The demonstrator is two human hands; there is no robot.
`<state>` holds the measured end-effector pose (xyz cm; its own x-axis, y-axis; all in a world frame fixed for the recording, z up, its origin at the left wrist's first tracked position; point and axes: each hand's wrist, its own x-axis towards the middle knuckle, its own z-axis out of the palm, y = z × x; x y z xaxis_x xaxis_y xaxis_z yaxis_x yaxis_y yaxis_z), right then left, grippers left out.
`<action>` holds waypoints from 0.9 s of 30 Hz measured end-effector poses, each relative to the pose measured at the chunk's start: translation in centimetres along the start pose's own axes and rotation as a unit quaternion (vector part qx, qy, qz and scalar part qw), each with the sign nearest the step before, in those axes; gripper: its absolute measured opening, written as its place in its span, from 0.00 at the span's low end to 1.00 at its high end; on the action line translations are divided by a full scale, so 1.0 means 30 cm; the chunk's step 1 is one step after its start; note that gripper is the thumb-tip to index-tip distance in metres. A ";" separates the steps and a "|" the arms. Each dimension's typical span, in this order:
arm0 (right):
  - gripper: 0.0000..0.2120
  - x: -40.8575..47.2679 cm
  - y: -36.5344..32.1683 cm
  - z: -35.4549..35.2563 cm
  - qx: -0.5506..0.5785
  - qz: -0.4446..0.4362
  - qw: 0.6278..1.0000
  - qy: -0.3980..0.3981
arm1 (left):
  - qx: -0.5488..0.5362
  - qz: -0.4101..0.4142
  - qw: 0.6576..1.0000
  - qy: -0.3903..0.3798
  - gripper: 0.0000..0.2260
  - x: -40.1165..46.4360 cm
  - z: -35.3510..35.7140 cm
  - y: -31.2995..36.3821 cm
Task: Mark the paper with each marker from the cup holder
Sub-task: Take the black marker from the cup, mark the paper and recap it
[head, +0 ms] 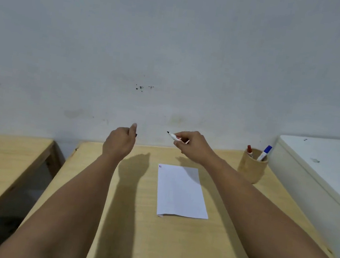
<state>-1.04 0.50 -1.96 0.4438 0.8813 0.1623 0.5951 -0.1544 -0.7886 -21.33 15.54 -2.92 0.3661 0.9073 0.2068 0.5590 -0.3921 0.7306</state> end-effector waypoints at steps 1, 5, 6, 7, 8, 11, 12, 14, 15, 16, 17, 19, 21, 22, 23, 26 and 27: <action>0.13 0.008 0.024 0.000 0.019 0.015 1.000 0.006 | 0.088 0.026 0.996 -0.004 0.28 0.003 0.014 -0.038; 0.10 0.035 0.073 0.028 0.154 0.067 0.985 0.037 | 0.296 0.097 0.946 -0.086 0.20 -0.015 0.129 -0.140; 0.08 0.042 0.081 0.037 0.179 0.076 0.980 0.048 | 0.317 0.105 0.937 -0.102 0.19 -0.028 0.159 -0.160; 0.07 0.048 0.090 0.044 0.207 0.086 0.973 0.057 | 0.332 0.115 0.930 -0.111 0.18 -0.043 0.181 -0.180; 0.08 0.052 0.098 0.050 0.234 0.095 0.965 0.062 | 0.344 0.127 0.924 -0.109 0.18 -0.057 0.199 -0.197; 0.08 0.055 0.107 0.060 0.316 0.124 0.938 0.070 | 0.370 0.156 0.912 -0.086 0.19 -0.067 0.227 -0.231; 0.09 0.052 0.102 0.060 0.346 0.138 0.925 0.076 | 0.368 0.153 0.913 -0.086 0.19 -0.063 0.230 -0.233; 0.16 0.048 0.094 0.055 0.418 0.168 0.888 0.091 | 0.338 0.119 0.929 -0.091 0.22 -0.063 0.222 -0.230; 0.19 0.045 0.091 0.053 0.451 0.175 0.870 0.096 | 0.315 0.101 0.940 -0.081 0.23 -0.067 0.216 -0.228; 0.19 0.042 0.092 0.052 0.473 0.173 0.859 0.095 | 0.294 0.092 0.950 -0.057 0.24 -0.078 0.210 -0.224; 0.18 0.036 0.092 0.052 0.486 0.165 0.853 0.091 | 0.279 0.096 0.955 -0.028 0.24 -0.096 0.200 -0.219; 0.11 0.023 0.087 0.058 0.477 0.152 0.861 0.092 | 0.234 0.143 0.961 0.023 0.22 -0.149 0.185 -0.206; 0.03 0.019 0.077 0.071 0.429 0.157 0.882 0.120 | 0.175 0.203 0.963 0.015 0.19 -0.219 0.171 -0.185; 0.08 0.023 0.078 0.082 0.395 0.160 0.894 0.139 | 0.157 0.229 0.961 -0.008 0.18 -0.255 0.167 -0.173; 0.12 0.025 0.080 0.097 0.365 0.160 0.905 0.149 | 0.147 0.246 0.957 -0.038 0.18 -0.286 0.167 -0.167; 0.08 0.015 0.099 0.158 0.323 0.153 0.925 0.125 | 0.139 0.231 0.952 -0.143 0.29 -0.346 0.173 -0.157; 0.06 0.006 0.112 0.183 0.320 0.155 0.929 0.106 | 0.149 0.219 0.949 -0.169 0.31 -0.354 0.178 -0.160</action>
<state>-2.65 2.58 -7.83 0.6902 0.7202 -0.0705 -0.0720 -0.0286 -0.9970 -23.92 6.98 -12.09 0.8018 0.5663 0.1907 0.4647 -0.7916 0.3966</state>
